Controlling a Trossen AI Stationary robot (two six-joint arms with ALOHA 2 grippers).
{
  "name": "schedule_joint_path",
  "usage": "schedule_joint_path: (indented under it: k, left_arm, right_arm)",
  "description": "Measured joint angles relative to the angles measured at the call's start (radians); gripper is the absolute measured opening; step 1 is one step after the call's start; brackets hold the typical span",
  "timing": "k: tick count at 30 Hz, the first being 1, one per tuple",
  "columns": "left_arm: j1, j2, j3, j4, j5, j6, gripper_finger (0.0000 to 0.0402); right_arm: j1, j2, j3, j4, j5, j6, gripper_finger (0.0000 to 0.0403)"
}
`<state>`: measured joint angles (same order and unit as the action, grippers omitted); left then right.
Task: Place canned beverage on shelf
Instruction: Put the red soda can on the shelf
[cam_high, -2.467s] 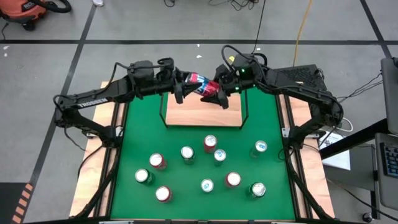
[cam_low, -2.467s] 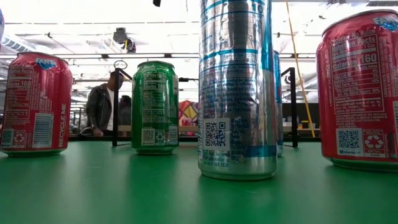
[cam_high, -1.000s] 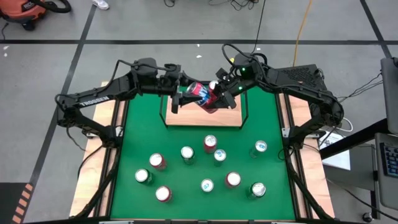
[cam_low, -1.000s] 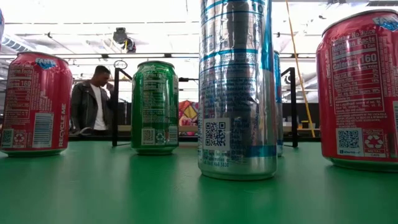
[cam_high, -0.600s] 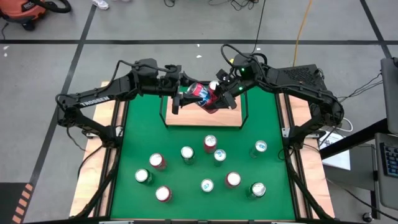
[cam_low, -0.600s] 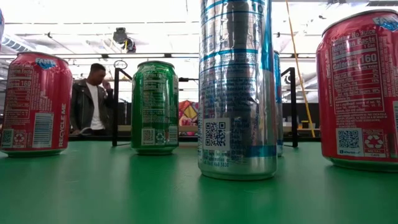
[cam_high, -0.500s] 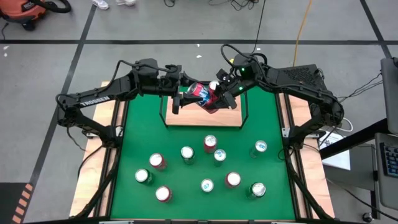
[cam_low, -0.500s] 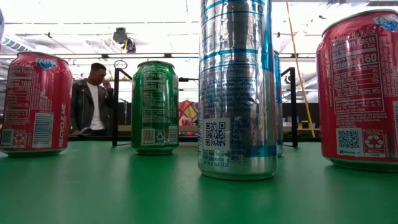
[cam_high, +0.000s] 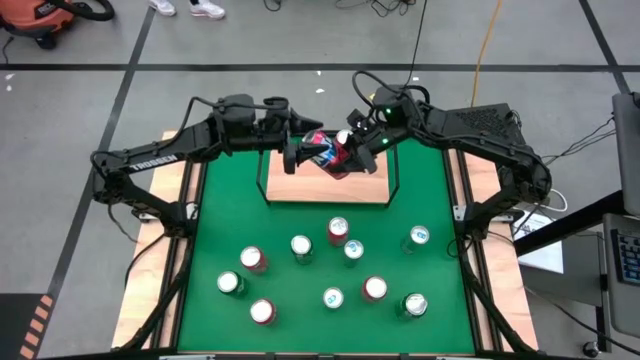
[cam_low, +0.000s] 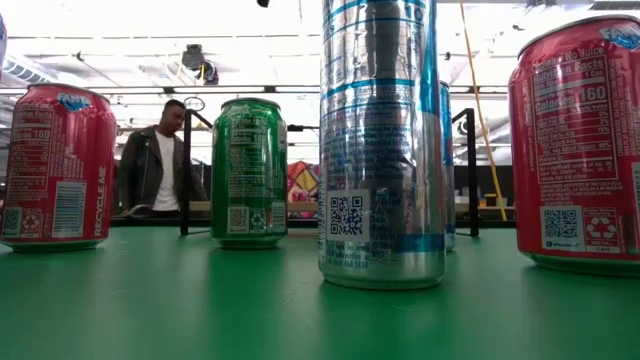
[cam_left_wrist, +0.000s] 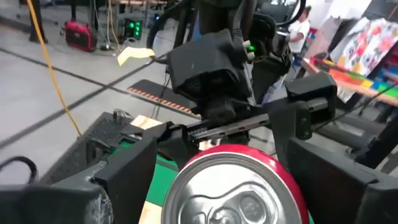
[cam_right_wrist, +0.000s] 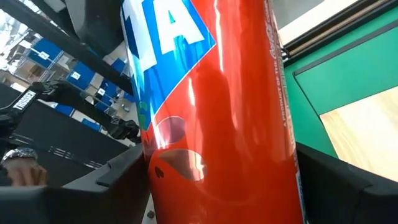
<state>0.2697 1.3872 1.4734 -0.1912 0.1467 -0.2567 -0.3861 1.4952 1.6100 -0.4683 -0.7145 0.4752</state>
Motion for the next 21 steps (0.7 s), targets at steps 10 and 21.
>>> schedule_joint_path:
  k: [10, 21]
  left_arm:
    - [0.047, -0.023, 0.0, -0.041, 0.044, -0.19, 0.035]
    - [0.081, -0.041, 0.0, -0.121, 0.147, -0.163, 0.035]
  right_arm:
    - [-0.027, 0.0, 0.0, 0.015, 0.01, -0.046, 0.0308]
    - [-0.031, -0.001, 0.001, 0.037, 0.087, -0.117, 0.0308]
